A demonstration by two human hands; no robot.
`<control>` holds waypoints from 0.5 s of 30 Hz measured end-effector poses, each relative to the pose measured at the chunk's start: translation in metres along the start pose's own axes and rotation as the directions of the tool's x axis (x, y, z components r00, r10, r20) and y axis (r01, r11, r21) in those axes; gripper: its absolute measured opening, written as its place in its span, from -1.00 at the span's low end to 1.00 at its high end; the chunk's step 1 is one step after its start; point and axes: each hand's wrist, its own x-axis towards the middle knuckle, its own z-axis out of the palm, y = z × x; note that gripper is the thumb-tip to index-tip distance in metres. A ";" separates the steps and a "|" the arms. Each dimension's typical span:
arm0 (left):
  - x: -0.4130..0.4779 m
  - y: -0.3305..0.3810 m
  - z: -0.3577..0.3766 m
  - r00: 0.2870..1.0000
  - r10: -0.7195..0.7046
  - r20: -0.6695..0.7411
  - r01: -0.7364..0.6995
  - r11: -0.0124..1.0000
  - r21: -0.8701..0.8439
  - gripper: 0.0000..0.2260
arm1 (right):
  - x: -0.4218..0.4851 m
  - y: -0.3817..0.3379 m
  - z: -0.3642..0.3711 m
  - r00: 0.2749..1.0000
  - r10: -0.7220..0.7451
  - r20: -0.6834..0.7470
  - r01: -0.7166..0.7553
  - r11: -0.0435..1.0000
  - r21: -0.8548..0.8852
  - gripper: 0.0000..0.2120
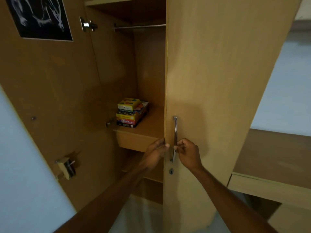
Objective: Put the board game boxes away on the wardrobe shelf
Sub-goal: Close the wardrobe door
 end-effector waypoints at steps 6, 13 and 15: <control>0.078 -0.012 -0.038 0.996 -0.059 -0.062 0.058 0.998 -0.017 -0.32 | 0.066 0.010 0.038 1.000 0.012 -0.023 -0.013 0.998 -0.056 -0.83; 0.151 -0.015 -0.052 0.994 -0.069 -0.088 0.065 0.996 -0.055 -0.46 | 0.136 0.032 0.062 0.998 -0.028 -0.048 0.023 0.995 -0.092 -0.84; 0.167 -0.011 -0.054 0.995 -0.062 -0.080 0.057 0.996 -0.064 -0.56 | 0.152 0.037 0.066 0.999 -0.026 -0.046 0.021 0.995 -0.102 -0.84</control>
